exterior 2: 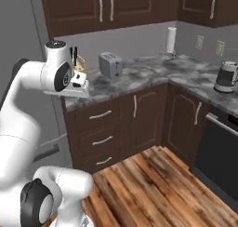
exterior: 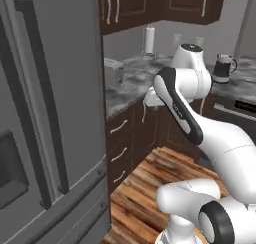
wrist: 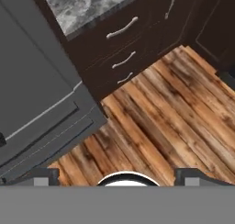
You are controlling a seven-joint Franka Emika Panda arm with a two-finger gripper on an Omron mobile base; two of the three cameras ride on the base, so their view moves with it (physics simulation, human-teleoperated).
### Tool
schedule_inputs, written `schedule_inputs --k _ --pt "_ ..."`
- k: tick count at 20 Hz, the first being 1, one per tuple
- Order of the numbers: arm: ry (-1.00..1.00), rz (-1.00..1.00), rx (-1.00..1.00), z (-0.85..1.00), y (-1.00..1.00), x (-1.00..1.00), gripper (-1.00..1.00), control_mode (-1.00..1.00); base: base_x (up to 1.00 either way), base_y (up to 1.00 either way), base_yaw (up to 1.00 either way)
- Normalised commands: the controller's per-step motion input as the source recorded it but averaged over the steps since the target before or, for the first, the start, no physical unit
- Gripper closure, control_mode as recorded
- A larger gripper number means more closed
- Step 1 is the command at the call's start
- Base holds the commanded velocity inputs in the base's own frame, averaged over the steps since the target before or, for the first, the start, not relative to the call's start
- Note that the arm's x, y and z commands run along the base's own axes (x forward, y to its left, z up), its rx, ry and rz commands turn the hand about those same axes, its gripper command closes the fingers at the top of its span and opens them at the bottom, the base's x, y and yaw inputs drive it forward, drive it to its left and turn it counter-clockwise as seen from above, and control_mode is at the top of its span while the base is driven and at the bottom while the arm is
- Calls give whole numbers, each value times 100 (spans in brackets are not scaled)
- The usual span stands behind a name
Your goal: Navigate to the sink.
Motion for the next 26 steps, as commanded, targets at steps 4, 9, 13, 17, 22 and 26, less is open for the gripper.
schedule_inputs --k 4,9,13,17,22,26 --pt "0 0 0 0 0 0 -100 100 -56 -3 -78" --pt "0 0 0 0 0 0 -100 100 -50 0 -78" --pt "0 0 0 0 0 0 -100 100 -16 -16 -83" --pt "0 0 0 0 0 0 -100 100 -2 -32 -79" --pt "0 0 0 0 0 0 -100 100 40 -61 -51" --pt "0 0 0 0 0 0 -100 100 96 -95 5"
